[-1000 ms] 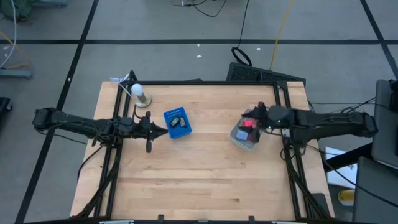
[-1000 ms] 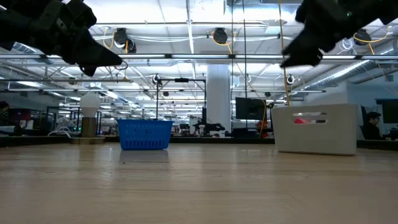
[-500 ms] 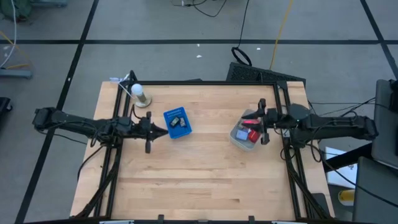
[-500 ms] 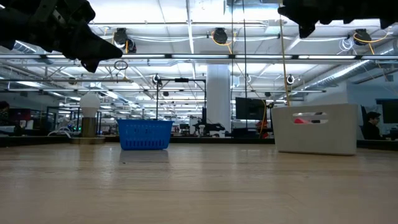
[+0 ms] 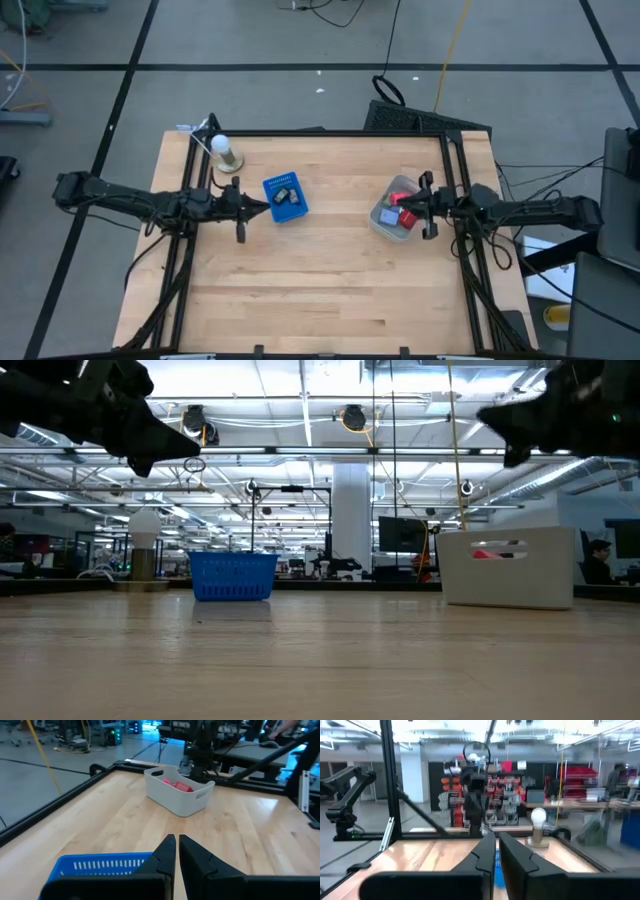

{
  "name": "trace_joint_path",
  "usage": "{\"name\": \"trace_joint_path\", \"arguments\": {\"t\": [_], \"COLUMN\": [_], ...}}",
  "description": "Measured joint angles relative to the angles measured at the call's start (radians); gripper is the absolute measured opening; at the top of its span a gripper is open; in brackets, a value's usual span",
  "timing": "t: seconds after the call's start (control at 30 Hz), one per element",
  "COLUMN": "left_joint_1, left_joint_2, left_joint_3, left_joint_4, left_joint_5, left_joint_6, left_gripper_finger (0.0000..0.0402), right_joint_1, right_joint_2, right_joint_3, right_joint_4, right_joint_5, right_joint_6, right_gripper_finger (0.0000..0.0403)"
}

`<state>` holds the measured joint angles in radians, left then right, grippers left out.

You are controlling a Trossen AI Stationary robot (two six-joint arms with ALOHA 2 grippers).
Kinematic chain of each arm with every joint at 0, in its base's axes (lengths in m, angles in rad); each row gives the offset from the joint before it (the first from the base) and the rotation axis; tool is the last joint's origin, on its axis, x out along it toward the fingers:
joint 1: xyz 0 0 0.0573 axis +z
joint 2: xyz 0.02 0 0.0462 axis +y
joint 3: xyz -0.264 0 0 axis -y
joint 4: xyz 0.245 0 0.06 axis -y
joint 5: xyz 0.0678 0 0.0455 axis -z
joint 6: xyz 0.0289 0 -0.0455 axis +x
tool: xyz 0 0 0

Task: Pick & Place Office items
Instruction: Return to Home Position

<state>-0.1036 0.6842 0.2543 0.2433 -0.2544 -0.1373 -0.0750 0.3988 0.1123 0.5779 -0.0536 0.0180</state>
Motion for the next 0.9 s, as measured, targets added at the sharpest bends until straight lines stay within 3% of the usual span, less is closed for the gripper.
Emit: {"name": "trace_joint_path", "arguments": {"t": [0.13,0.4,0.6,0.9], "left_joint_1": [-0.012,-0.057,-0.105,-0.126], "left_joint_2": [0.0,-0.005,-0.014,-0.013], "left_joint_3": [0.0,0.0,0.0,-0.154], "left_joint_4": [0.002,0.026,0.034,0.208], "left_joint_5": [-0.026,-0.054,-0.159,-0.155], "left_joint_6": [0.01,0.074,0.123,0.152], "left_gripper_finger": [0.0024,0.0024,0.0024,0.0024], "right_joint_1": [0.0,0.028,0.044,0.044], "right_joint_2": [-0.041,-0.055,-0.057,-0.052], "right_joint_3": [-0.09,-0.092,-0.094,-0.097], "right_joint_4": [0.132,0.099,0.082,-0.027], "right_joint_5": [0.002,-0.003,0.002,0.055], "right_joint_6": [0.015,0.006,-0.079,-0.098], "right_gripper_finger": [0.0011,0.0006,0.0002,0.0001]}}
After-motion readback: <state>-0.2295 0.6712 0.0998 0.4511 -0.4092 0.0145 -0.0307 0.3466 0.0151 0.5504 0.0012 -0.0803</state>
